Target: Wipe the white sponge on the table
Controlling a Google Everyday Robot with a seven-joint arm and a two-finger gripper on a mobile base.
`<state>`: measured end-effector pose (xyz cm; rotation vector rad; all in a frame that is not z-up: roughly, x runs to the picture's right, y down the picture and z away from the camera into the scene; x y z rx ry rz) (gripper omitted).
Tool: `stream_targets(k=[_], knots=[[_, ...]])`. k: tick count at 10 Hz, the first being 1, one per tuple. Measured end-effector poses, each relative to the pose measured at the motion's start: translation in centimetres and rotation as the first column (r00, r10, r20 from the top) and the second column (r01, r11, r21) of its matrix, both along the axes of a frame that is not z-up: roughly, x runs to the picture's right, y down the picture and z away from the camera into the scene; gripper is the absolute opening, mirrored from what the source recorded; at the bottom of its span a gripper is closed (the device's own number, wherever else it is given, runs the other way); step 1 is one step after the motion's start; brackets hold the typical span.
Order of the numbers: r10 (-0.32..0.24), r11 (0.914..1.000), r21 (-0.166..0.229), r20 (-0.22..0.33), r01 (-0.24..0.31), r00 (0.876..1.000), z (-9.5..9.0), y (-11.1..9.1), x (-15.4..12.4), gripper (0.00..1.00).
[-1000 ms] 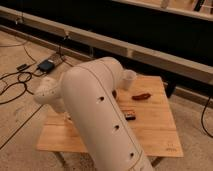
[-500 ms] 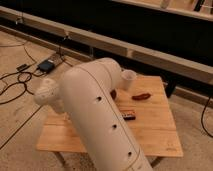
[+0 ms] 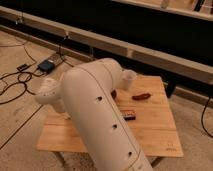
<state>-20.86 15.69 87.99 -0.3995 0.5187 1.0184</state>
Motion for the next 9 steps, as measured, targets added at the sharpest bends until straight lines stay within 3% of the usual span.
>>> stream_targets(k=[2,9], knots=[[0.000,1.0000,-0.003,0.003,0.000,1.000,-0.1,0.0,0.0,0.00],[0.044,0.9977,-0.049,-0.053,-0.047,0.998,-1.0,0.7,2.4,0.00]])
